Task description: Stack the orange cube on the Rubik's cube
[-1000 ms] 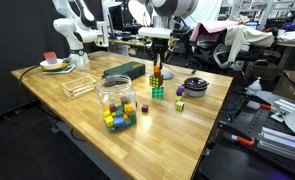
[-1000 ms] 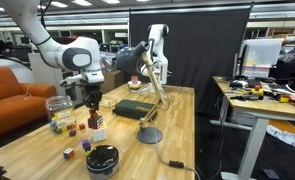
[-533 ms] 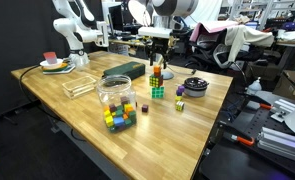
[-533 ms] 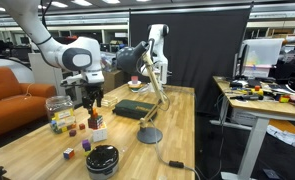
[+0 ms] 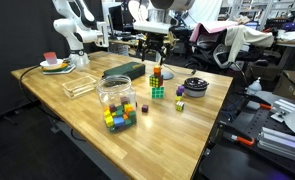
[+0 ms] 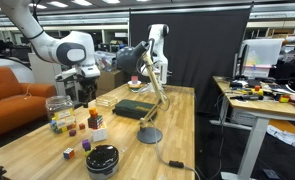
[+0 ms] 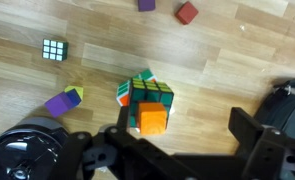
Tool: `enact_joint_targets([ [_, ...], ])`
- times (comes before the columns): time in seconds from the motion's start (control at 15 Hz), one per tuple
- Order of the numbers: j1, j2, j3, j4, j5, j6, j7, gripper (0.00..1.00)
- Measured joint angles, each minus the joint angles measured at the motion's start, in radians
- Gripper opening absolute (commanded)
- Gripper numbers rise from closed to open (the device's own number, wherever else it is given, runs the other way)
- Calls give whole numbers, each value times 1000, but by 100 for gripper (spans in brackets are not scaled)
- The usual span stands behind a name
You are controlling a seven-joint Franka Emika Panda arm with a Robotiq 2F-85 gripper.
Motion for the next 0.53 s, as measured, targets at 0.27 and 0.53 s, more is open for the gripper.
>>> enact_joint_targets([
  [0.27,0,2,1,-2,-1,-1,3,100],
  [0.53,-1,2,1,-1,-1,-1,3,100],
])
